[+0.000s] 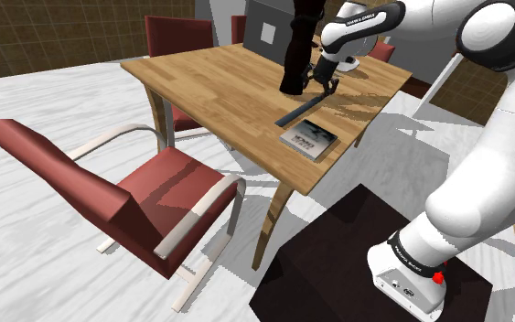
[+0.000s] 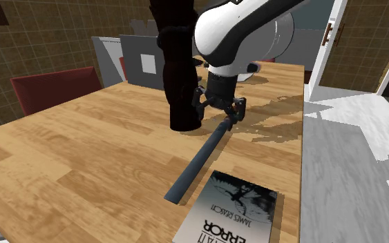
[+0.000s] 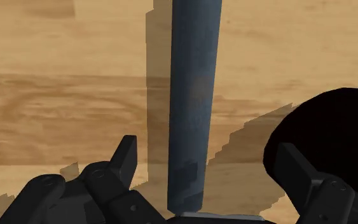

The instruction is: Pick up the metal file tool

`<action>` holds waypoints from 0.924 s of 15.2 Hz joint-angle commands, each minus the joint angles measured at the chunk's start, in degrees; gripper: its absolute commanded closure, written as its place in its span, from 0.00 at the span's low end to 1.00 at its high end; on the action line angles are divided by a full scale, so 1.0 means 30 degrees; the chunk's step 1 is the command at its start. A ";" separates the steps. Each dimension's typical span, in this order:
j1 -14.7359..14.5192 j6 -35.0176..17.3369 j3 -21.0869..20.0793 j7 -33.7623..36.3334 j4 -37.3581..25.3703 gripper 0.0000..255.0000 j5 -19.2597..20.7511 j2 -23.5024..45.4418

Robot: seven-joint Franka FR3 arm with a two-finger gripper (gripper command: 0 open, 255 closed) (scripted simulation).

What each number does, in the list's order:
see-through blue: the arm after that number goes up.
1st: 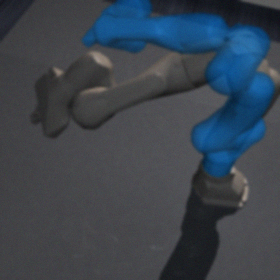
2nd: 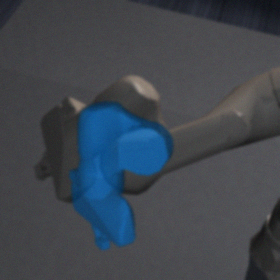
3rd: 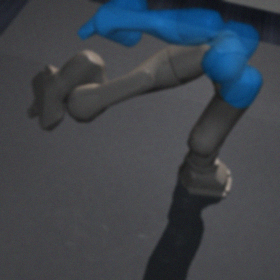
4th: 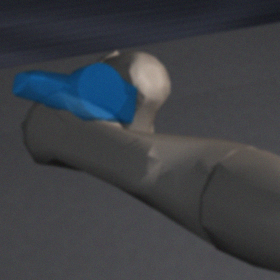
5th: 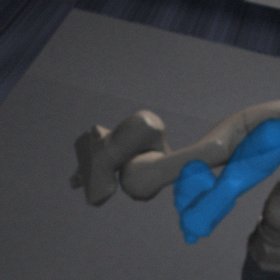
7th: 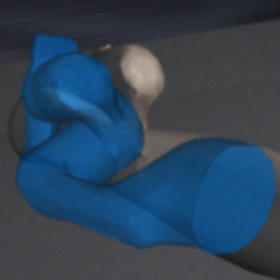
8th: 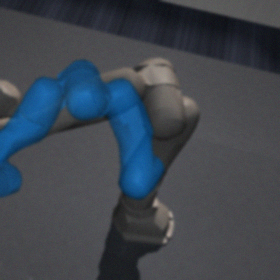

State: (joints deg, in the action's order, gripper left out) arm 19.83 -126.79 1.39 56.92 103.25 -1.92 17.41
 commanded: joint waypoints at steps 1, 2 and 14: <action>-0.0048 -0.0487 -0.0045 0.0015 0.0535 0.00 -0.0016 0.0555; -0.0048 -0.0704 -0.0047 0.0006 0.0634 0.00 -0.0024 0.0674; -0.0047 -0.1042 -0.0053 -0.0005 0.0790 1.00 -0.0035 0.0856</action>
State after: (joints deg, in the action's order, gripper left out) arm 19.70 -129.91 1.23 56.90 105.61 -2.02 19.95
